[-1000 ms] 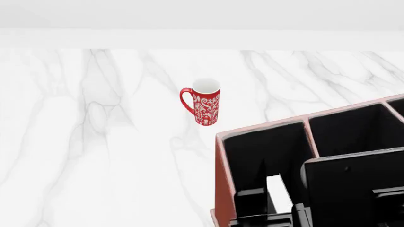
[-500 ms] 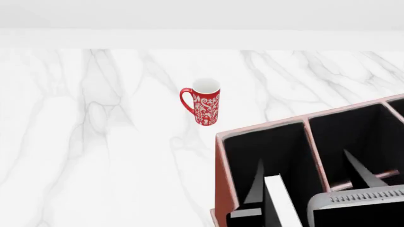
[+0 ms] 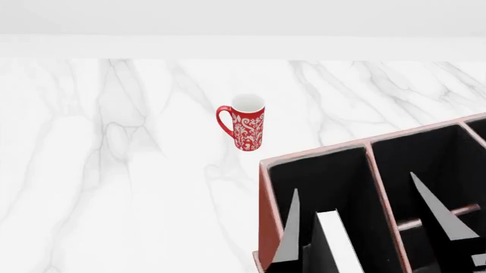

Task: Pick up the book and place it in the left compartment of the caddy.

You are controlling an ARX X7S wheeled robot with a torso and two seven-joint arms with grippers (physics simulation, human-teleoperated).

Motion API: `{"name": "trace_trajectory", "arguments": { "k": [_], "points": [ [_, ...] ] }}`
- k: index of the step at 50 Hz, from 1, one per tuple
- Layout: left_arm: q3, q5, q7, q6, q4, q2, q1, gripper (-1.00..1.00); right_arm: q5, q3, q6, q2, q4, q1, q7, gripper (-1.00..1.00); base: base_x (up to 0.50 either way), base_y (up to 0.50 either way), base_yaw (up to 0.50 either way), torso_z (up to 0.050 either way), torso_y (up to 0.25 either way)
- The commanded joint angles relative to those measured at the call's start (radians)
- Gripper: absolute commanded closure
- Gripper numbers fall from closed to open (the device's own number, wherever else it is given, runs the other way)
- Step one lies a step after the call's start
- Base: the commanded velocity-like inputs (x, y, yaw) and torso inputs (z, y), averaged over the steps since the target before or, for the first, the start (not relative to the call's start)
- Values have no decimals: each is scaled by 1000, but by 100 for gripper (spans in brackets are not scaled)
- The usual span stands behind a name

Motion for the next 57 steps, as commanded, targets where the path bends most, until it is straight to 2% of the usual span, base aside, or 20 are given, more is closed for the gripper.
{"name": "trace_trajectory", "arguments": {
  "k": [1, 13, 35, 57],
  "points": [
    [-28, -25, 6, 14, 23, 0, 26, -100, -122, -475, -190, -7, -3, 355, 81, -100, 0, 0, 0, 0, 0],
    [-49, -36, 18, 41, 37, 7, 52, -100, -179, -639, -247, 4, -3, 508, 81, -100, 0, 0, 0, 0, 0],
    [-115, -88, 41, 91, 93, 18, 122, -100, -223, -637, -235, 32, -3, 511, 81, -100, 0, 0, 0, 0, 0],
    [-188, -170, 143, 237, 139, 78, 211, -100, -307, -628, -198, 43, -3, 511, 81, -100, 0, 0, 0, 0, 0]
  ]
}}
